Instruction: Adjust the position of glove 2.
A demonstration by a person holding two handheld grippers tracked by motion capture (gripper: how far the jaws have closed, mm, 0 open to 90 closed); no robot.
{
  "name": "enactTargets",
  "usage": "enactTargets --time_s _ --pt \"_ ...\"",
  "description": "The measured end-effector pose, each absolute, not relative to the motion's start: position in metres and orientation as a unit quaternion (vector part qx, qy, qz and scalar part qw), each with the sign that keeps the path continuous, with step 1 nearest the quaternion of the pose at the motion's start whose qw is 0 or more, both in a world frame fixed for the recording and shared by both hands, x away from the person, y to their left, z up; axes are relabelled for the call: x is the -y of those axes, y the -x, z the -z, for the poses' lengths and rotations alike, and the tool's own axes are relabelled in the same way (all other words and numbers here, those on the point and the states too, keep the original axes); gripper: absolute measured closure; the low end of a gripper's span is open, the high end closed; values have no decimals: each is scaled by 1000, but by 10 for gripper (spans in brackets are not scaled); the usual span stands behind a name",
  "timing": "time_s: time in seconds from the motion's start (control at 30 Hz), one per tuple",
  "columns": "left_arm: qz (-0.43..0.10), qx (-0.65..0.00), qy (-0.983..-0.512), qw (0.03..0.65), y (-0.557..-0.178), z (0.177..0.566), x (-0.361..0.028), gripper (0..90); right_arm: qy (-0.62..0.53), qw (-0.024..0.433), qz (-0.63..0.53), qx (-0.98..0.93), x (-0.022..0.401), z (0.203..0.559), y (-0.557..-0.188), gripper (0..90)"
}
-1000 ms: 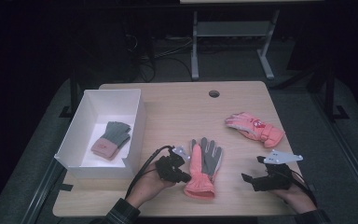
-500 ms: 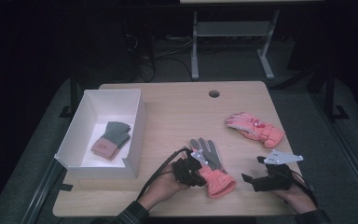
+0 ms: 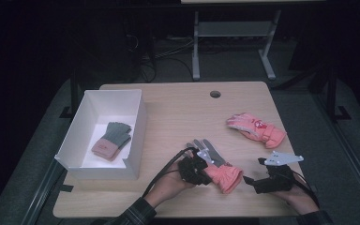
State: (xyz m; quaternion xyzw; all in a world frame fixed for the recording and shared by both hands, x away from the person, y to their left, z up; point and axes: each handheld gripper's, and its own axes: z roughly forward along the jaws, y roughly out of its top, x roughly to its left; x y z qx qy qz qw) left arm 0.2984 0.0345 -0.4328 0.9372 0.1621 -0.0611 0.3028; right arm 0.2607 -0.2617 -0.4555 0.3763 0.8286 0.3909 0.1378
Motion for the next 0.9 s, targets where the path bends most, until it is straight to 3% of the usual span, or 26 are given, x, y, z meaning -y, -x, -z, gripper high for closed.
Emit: enactTargets --time_s 0.13,0.17,0.23,0.33,0.47,0.63,0.7,0.9 --pt "53 -171 -933 312 -295 432 -49 788 -373 117 -398 -830 262 451 -261 26" --pt "43 -176 -931 317 -294 432 -59 690 -373 113 -399 -830 262 447 -262 28" --pt "33 -178 -931 317 -292 432 -67 631 -369 109 -399 -832 261 446 -264 47" --pt "21 -187 -930 315 -290 433 -79 463 -366 105 -391 -838 259 446 -265 85" --pt "16 -205 -924 322 -288 435 -97 397 -358 100 -384 -845 256 440 -270 245" --pt "-1 -221 -919 326 -283 443 -112 260 -359 108 -375 -848 253 430 -284 578" --pt "-2 -233 -914 333 -279 445 -115 212 -360 109 -376 -847 254 427 -292 620" --pt "-6 -237 -911 337 -275 449 -122 194 -373 116 -364 -846 264 418 -318 644"
